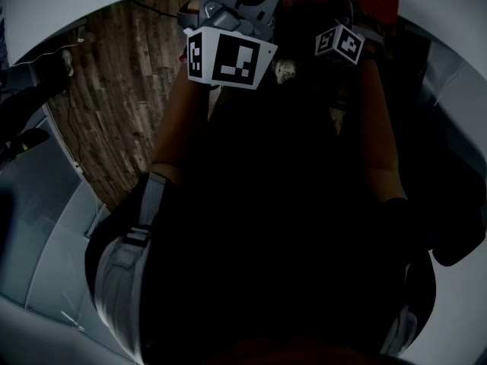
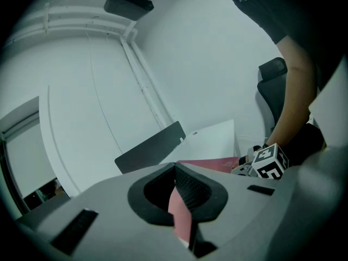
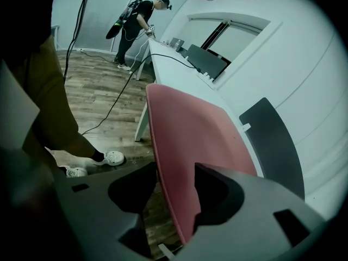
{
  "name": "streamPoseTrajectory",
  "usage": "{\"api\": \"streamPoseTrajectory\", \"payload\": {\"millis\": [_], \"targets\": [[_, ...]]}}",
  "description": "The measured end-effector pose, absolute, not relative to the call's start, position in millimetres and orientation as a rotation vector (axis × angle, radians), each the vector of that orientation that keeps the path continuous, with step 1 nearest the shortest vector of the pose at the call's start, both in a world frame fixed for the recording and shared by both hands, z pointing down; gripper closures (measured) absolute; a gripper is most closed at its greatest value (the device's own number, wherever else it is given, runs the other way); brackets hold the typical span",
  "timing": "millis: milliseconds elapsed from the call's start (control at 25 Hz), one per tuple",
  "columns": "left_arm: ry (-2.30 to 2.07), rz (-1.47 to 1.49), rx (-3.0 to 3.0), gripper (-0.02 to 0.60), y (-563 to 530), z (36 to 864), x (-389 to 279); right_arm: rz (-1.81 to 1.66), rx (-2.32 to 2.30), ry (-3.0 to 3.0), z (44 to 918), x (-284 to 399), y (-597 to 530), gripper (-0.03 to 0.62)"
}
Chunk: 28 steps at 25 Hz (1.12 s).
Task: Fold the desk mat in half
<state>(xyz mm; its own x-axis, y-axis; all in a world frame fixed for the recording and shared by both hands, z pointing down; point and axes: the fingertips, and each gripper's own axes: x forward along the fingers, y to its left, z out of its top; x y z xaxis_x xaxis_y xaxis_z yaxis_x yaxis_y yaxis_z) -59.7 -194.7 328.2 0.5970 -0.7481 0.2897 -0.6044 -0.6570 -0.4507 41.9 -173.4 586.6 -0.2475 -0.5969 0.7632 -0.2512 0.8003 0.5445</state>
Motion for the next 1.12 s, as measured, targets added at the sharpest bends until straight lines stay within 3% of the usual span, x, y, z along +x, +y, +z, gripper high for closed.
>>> {"api": "streamPoseTrajectory", "payload": {"millis": [160, 320, 360, 1120], "targets": [[1.111, -0.669, -2.522, 0.569, -199.2, 328.1, -65.8, -0.422, 0.628, -1.821, 584.3, 37.7, -174.5, 0.374], [1.115, -0.671, -2.525, 0.569, -202.4, 328.1, -67.1, -0.501, 0.653, -1.831, 575.5, 33.1, -165.6, 0.541], [1.114, -0.67, -2.527, 0.569, -202.7, 328.3, -66.0, -0.51, 0.679, -1.835, 571.8, 33.7, -165.3, 0.553], [1.081, -0.623, -2.516, 0.569, -241.9, 310.2, -62.8, -0.555, 0.807, -1.857, 506.5, 32.3, -202.5, 0.556]]}}
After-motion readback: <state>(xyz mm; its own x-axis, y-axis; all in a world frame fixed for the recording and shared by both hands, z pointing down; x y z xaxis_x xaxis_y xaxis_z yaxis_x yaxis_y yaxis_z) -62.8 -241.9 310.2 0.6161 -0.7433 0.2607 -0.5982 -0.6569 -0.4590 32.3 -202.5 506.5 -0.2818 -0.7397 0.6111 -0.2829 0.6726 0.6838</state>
